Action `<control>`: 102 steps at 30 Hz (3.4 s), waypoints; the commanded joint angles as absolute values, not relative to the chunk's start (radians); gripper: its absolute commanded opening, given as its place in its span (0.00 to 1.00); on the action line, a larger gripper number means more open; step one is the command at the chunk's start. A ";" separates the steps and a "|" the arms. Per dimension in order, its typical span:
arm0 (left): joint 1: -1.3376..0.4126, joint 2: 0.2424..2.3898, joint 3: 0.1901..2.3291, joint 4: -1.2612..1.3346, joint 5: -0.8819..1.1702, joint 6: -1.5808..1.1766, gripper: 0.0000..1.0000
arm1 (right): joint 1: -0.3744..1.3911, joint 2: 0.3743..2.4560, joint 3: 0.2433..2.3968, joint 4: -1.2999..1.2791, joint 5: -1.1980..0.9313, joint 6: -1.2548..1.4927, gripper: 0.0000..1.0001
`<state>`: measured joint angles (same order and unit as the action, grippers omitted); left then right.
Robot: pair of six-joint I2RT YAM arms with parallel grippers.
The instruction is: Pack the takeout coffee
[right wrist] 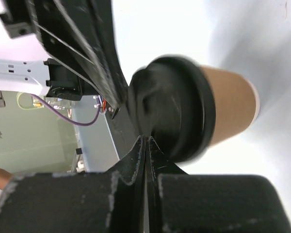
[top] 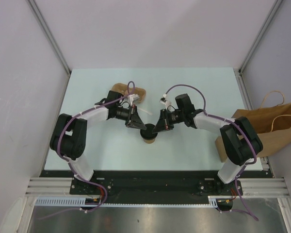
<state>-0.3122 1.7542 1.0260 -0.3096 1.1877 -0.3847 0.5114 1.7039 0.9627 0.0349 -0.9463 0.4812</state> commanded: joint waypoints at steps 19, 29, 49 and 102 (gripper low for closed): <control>-0.370 1.736 1.009 -0.316 1.098 -0.344 0.00 | 0.555 1.738 0.977 -0.020 -0.936 0.454 0.00; -0.351 1.851 1.002 -0.322 1.048 -0.331 0.00 | 0.518 1.767 0.977 -0.037 -0.966 0.448 0.00; -0.342 1.899 1.012 -0.331 1.048 -0.330 0.00 | 0.508 1.778 0.983 0.138 -0.979 0.592 0.00; -0.259 1.954 1.086 -0.359 0.972 -0.376 0.00 | 0.497 1.833 1.063 -0.146 -0.749 0.357 0.00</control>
<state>-0.2825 1.8915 1.1252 -0.2661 1.1736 -0.4938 0.5045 1.7782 1.0687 -0.0982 -0.9722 0.4435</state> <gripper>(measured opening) 0.003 0.006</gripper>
